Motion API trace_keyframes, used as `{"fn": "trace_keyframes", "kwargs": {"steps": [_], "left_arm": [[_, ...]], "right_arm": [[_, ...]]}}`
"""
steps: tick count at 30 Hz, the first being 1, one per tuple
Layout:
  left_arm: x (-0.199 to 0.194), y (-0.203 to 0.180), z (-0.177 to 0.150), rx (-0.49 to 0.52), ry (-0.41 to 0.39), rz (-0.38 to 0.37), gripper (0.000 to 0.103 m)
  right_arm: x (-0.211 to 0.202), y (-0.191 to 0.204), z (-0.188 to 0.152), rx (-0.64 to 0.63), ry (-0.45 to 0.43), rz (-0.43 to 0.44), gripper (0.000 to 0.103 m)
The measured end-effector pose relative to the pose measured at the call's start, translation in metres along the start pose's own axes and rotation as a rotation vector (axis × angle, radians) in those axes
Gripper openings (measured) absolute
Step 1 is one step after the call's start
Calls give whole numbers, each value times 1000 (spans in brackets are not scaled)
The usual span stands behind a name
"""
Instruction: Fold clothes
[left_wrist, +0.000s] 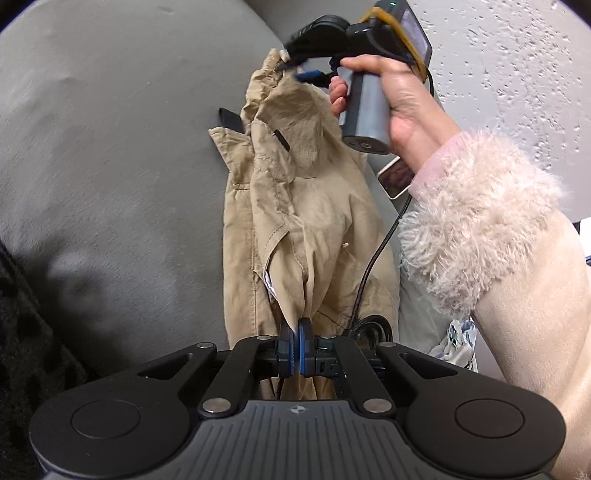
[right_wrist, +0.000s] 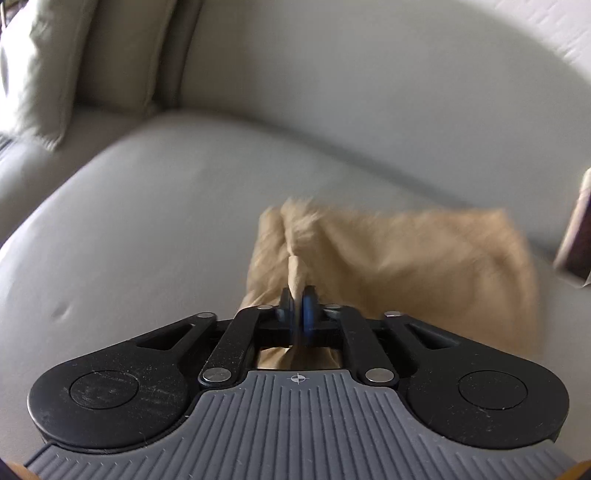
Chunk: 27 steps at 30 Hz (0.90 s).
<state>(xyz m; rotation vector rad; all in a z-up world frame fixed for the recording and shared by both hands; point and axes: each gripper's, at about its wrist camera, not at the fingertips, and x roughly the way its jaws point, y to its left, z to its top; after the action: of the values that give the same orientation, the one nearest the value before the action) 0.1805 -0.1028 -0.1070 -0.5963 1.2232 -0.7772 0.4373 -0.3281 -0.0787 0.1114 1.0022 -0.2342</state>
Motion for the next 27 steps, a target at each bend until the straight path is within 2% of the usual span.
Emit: {"fn": "trace_keyframes", "kwargs": {"steps": [2, 3, 5, 8, 10, 17, 19, 20, 23, 24, 25, 27], "left_arm": [[-1, -1, -1, -2, -2, 9, 1], [-1, -2, -2, -1, -4, 13, 1], [-2, -4, -3, 13, -10, 22, 1], [-1, -9, -4, 38, -16, 33, 1], [0, -9, -5, 38, -20, 40, 1], [3, -18, -10, 70, -34, 93, 9], [4, -22, -11, 79, -26, 110, 17], [6, -23, -12, 81, -17, 113, 19], [12, -29, -15, 108, -4, 145, 20], [15, -30, -16, 115, -6, 166, 17], [17, -31, -17, 119, -10, 185, 9], [15, -32, -19, 105, -25, 199, 3]], "right_arm": [[-6, -8, -1, 30, 5, 46, 46], [-19, -16, -2, 44, -30, 36, 50], [-49, -35, -3, 79, -91, 13, 54], [-105, -76, -7, 167, -153, -9, 55], [-152, -102, -22, 219, -216, -24, 55], [-352, -154, -115, 294, -486, -27, 60], [-405, -156, -144, 285, -540, -33, 61], [-427, -155, -160, 271, -561, -37, 65], [-479, -153, -201, 253, -599, -19, 77], [-491, -151, -217, 263, -593, 3, 78], [-493, -151, -229, 279, -582, 33, 78], [-490, -151, -255, 319, -546, 92, 78]]}}
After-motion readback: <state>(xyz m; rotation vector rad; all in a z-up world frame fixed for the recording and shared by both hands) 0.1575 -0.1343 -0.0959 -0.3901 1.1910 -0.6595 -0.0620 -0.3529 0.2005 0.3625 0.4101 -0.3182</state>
